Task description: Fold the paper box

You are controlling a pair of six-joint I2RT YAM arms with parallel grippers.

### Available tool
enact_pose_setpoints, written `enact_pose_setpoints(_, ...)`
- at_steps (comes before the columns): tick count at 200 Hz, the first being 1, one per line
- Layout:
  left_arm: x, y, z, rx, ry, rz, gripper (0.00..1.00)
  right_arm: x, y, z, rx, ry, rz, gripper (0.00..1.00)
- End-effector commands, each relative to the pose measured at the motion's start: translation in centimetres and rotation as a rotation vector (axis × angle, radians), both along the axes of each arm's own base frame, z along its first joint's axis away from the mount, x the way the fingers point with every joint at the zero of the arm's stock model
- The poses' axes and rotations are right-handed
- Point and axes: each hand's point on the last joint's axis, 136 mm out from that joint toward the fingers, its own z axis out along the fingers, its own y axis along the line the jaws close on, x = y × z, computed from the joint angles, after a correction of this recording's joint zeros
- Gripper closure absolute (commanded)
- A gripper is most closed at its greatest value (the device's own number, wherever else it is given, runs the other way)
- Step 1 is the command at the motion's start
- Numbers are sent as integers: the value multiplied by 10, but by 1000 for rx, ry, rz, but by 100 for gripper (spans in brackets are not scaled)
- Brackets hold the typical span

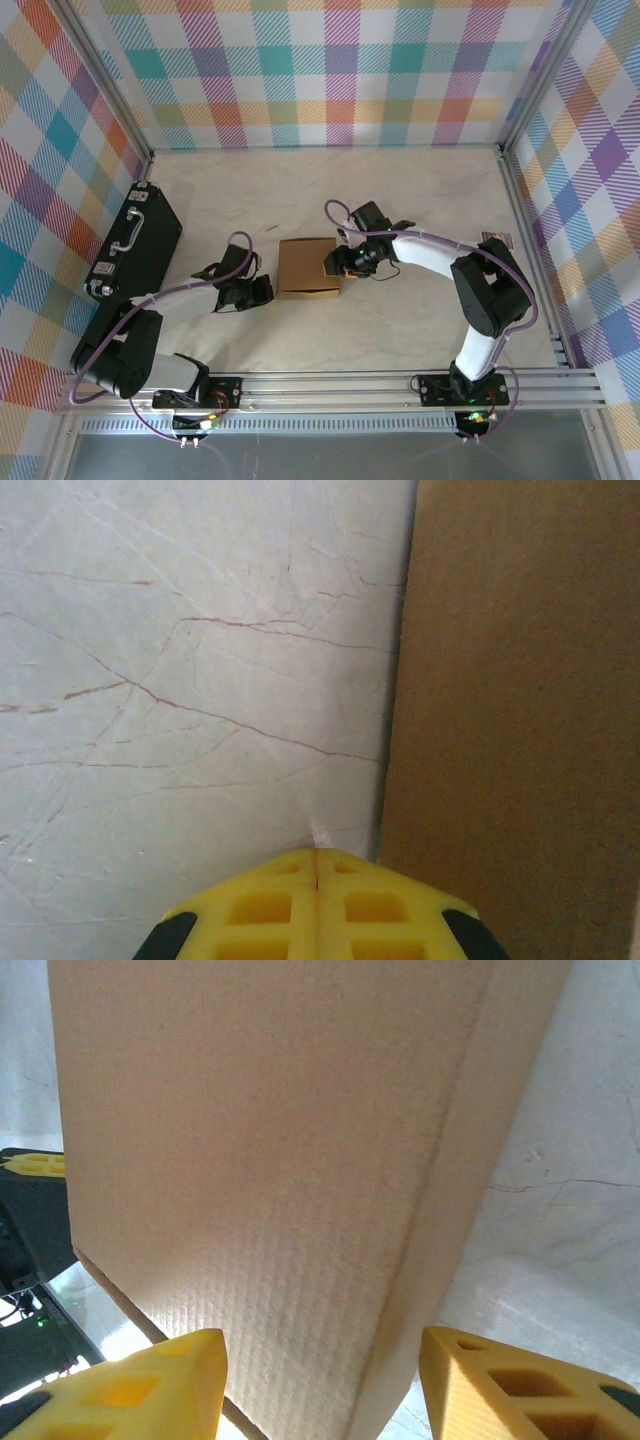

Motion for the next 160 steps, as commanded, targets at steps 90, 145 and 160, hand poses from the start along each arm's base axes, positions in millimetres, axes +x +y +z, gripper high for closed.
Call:
enact_pose_setpoints(90,11,-78,46,-274,-114,-155,100,-18,44,10,126,62,72,49)
enact_pose_setpoints(145,19,-80,58,-332,-190,-122,100,-29,64,19,190,90,101,50)
enact_pose_setpoints(160,20,-78,60,-328,-193,-99,100,-32,66,23,203,98,105,50)
